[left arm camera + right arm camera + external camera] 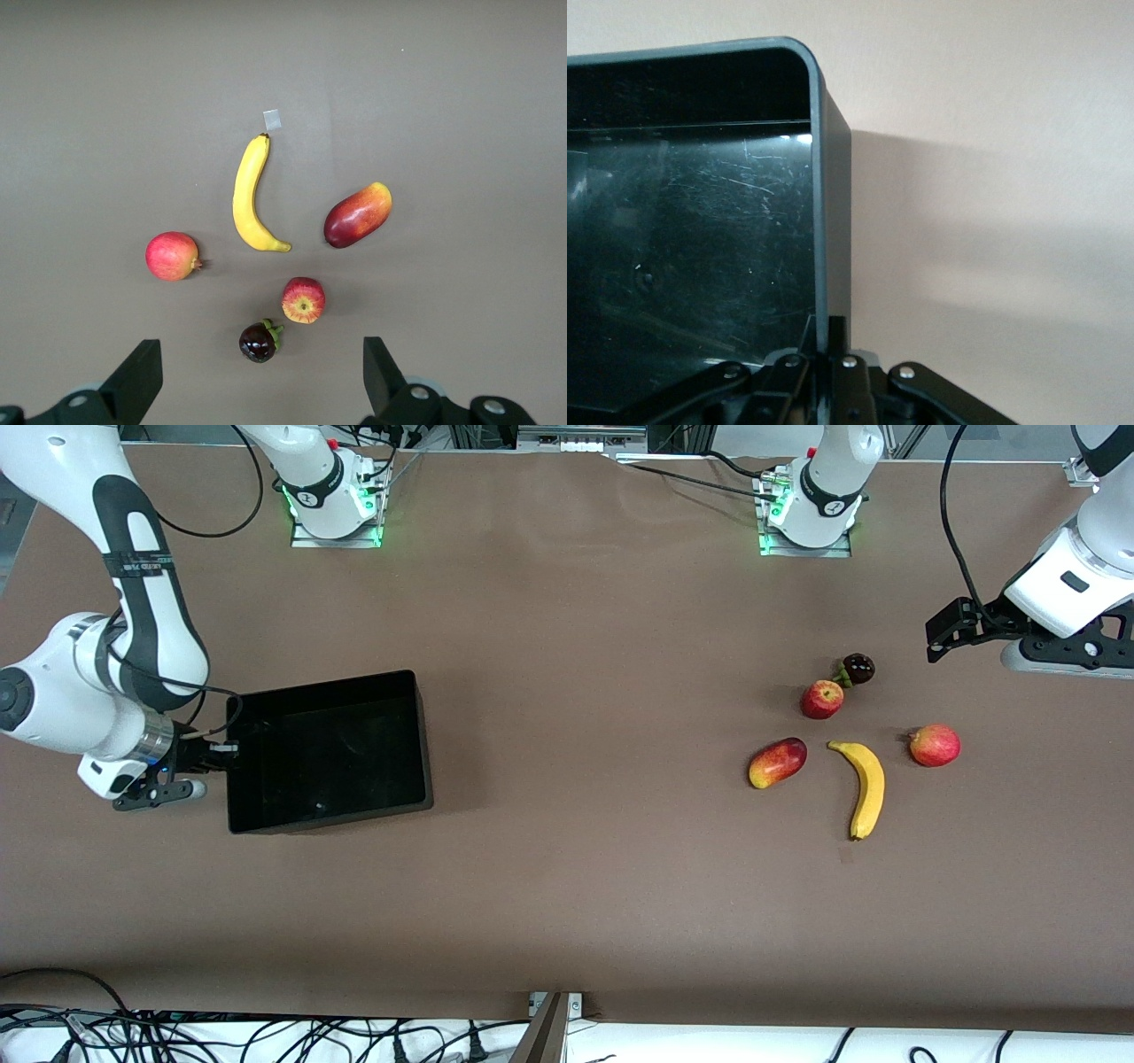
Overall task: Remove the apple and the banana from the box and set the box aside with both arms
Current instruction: 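Slide the black box away from the fruits with the right gripper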
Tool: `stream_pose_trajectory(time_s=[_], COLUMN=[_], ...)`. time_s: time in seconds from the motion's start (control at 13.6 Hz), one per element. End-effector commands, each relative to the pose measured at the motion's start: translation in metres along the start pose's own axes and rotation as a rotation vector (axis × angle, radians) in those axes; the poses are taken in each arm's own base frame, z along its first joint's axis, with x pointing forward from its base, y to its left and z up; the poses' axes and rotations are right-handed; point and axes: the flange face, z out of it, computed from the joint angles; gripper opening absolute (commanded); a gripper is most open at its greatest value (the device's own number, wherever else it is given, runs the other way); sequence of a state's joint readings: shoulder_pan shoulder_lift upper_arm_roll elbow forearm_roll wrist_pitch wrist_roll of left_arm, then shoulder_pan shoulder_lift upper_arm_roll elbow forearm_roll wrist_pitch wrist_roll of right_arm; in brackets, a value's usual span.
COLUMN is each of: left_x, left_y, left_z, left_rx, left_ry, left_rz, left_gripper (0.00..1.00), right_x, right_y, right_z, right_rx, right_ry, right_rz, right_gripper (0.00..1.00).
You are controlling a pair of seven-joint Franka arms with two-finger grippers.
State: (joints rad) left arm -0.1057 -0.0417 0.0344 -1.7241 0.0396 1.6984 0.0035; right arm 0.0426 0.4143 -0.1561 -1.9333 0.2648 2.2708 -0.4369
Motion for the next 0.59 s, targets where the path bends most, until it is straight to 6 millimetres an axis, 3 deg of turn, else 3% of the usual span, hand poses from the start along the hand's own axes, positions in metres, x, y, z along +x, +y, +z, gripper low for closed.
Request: stream_pose_trajectory(time_s=[0.0,0.52], left_x=[0.0,0.0], left_y=[0.002,0.003], left_z=[-0.007,-0.007], left_rx=[0.008,0.007], left_ry=[-0.005,-0.005], left_rz=[0.005,0.01], left_gripper=[1.0,1.0], right_x=[-0.027,-0.043], right_y=[-0.006,-0.004], right_z=[-0.004,0.014], right_rx=[0.025,0.019], right_ry=[0.032,0.022], right_rz=[0.046,0.137], right_gripper=[0.0,0.0])
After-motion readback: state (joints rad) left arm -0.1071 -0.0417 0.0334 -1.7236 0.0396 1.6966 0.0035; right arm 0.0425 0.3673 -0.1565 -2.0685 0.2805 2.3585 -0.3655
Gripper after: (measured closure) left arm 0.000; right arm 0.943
